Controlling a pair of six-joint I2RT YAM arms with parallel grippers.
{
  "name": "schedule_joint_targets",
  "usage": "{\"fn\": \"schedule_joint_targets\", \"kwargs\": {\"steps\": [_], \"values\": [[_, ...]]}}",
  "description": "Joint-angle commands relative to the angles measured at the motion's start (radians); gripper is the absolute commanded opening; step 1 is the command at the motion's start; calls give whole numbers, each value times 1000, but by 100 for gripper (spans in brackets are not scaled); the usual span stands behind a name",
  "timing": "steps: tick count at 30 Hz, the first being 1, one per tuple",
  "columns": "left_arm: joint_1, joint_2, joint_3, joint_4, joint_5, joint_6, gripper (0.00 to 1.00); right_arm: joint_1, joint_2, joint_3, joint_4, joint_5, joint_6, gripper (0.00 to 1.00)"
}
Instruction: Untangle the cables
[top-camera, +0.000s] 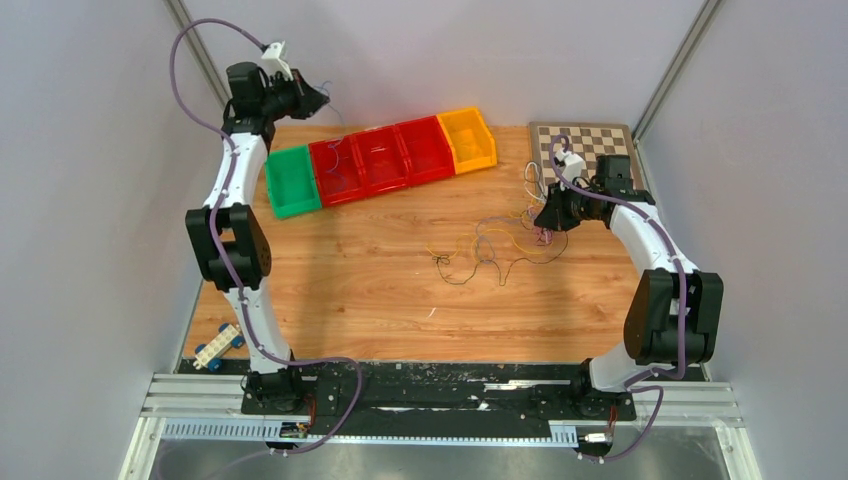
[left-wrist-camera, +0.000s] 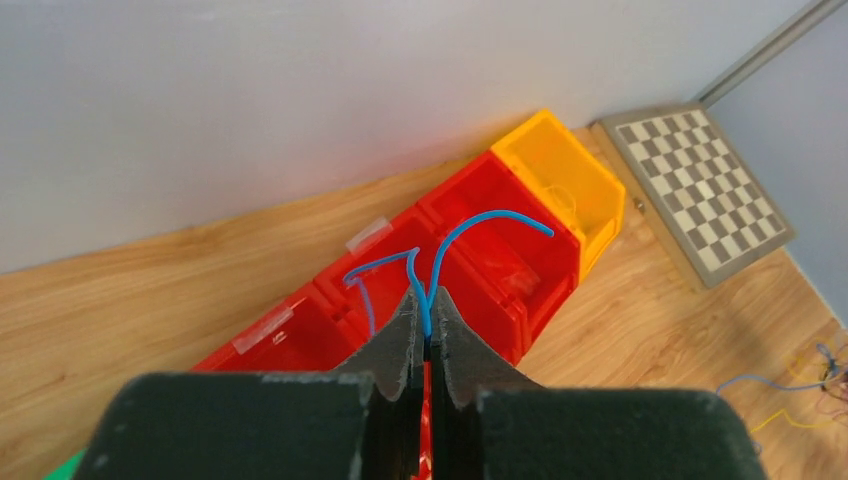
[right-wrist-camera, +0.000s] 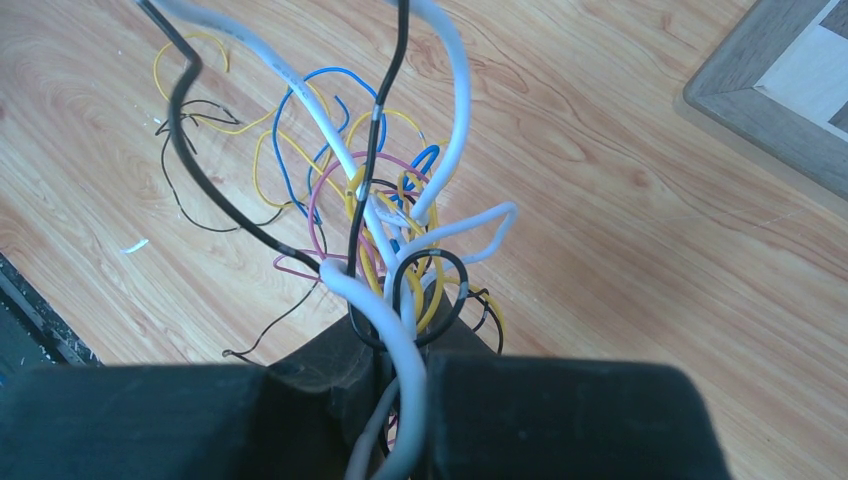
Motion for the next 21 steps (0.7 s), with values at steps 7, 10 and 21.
{"fn": "schedule_joint_targets", "kwargs": {"steps": [7, 10, 21], "values": [[0, -120, -163, -219, 24, 469, 27, 5, -63, 37, 8, -157, 11, 1], [14, -192, -214, -365, 85, 583, 67, 13, -74, 65, 11, -221, 33, 0], [-94, -543, -431, -547, 293, 641, 100, 212, -87, 221, 32, -354, 146, 0]]}}
